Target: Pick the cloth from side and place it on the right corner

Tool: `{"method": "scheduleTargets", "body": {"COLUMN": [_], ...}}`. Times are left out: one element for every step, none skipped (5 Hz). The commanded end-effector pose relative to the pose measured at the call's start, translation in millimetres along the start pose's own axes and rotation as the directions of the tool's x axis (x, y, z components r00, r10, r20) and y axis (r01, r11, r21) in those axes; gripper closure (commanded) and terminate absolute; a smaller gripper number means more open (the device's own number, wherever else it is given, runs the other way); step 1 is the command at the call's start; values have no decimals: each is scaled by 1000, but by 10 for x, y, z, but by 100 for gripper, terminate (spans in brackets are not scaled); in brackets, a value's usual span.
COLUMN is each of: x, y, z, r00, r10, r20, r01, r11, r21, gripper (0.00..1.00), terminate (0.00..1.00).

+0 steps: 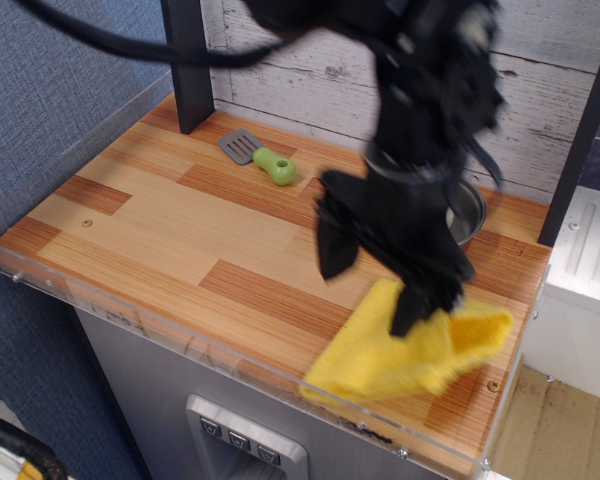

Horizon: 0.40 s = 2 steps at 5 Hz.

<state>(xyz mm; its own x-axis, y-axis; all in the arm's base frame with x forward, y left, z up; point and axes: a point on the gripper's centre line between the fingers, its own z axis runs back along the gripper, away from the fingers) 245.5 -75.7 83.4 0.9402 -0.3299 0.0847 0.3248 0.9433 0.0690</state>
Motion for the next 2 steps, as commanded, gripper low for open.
{"method": "scheduleTargets", "body": {"x": [48,71], "y": [134,190], "z": [453,547], "r00": [996,994], "r10": [55,79], "r20": [65,76], "r01": [-55,-79], "r11": [998,997], "r21": [4,3], "gripper": [0,0], "terminate": [0,0]}}
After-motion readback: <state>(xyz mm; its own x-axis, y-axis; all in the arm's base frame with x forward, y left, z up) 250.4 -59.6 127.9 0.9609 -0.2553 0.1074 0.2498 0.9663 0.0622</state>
